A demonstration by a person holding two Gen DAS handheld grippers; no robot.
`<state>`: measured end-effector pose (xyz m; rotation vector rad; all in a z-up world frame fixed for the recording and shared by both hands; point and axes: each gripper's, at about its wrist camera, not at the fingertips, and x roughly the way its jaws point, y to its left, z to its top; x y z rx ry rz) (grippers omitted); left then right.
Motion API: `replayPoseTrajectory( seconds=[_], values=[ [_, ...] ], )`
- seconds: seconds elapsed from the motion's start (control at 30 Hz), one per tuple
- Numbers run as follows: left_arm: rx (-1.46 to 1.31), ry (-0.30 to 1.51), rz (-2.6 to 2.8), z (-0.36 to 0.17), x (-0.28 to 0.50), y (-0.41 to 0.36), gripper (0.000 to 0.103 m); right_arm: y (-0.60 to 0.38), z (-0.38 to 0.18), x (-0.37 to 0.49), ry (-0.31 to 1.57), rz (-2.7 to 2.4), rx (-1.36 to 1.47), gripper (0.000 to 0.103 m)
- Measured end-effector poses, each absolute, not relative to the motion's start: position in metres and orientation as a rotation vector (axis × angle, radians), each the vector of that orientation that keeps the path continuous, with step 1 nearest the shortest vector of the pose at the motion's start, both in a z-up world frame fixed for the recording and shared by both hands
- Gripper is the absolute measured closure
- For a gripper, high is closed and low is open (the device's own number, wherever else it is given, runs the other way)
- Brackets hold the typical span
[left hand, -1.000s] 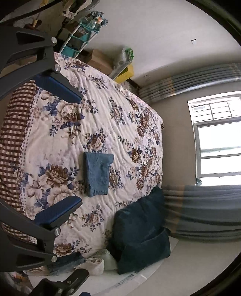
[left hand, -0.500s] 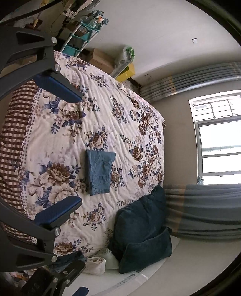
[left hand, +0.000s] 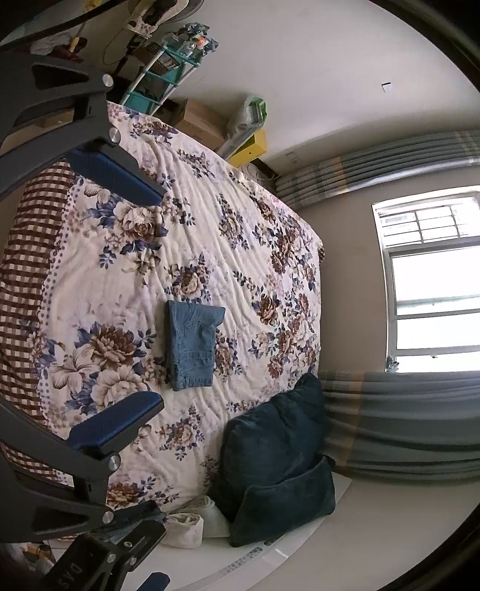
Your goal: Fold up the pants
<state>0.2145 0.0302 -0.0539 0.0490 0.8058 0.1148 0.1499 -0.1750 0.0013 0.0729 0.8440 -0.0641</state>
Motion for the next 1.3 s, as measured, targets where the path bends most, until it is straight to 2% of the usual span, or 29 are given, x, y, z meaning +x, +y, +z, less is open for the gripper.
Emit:
replayPoseTrajectory(
  seconds=[1.3],
  values=[
    [0.045,0.802,0.127,-0.058,0.197,0.026,0.000,-0.174,0.004,0.141,0.858,-0.058,0.071,0.004]
  ],
)
